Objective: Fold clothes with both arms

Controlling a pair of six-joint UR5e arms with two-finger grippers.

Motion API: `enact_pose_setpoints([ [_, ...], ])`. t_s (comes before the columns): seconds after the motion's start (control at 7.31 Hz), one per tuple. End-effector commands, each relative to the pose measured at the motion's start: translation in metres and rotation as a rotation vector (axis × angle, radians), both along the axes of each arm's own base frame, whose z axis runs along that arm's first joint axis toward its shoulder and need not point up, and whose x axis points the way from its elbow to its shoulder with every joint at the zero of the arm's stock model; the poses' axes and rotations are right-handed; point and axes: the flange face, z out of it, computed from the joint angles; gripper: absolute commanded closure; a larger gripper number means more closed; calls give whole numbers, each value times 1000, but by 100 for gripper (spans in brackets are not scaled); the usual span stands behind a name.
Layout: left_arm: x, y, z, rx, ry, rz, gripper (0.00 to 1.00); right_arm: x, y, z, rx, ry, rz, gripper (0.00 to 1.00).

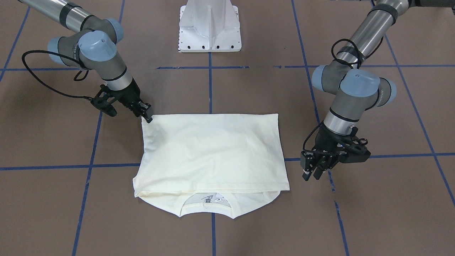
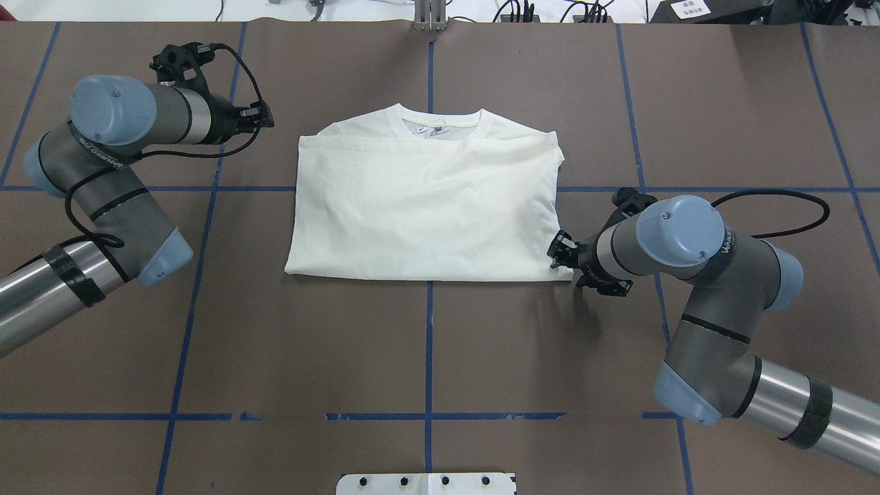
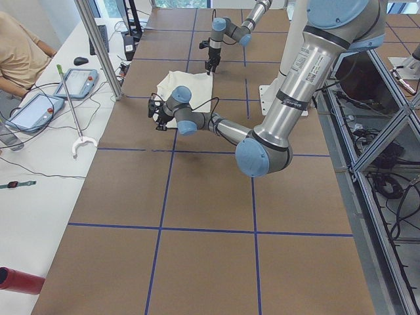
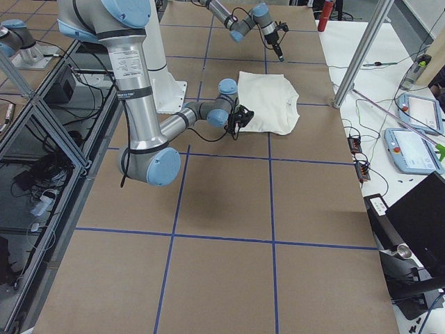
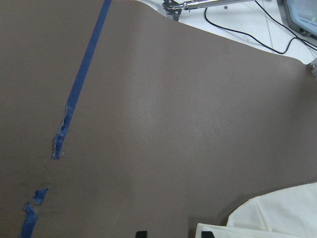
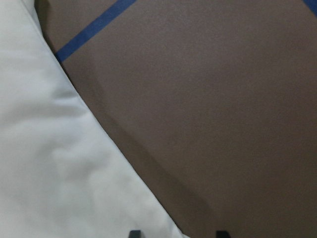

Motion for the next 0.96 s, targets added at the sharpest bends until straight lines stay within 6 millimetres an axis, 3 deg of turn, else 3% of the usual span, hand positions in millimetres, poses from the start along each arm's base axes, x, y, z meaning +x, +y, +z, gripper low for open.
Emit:
enact_pose_setpoints([
  [0.0, -6, 0, -5, 7, 7, -5, 53, -1, 2, -6, -9, -20, -28, 100],
  [0.41, -7, 3, 6, -4, -1, -4, 53, 12, 0, -15, -2, -46, -45, 100],
  [0.55, -9, 5, -1, 6, 11, -3, 53, 38, 15, -27, 12, -78, -50, 100],
  [0.68, -15, 11, -12, 22, 28, -4, 53, 75, 49, -33, 24, -105, -72, 100],
  [0.82, -21, 17, -16, 30, 37, -5, 53, 108, 98, -56, 17, -168, -153, 100],
])
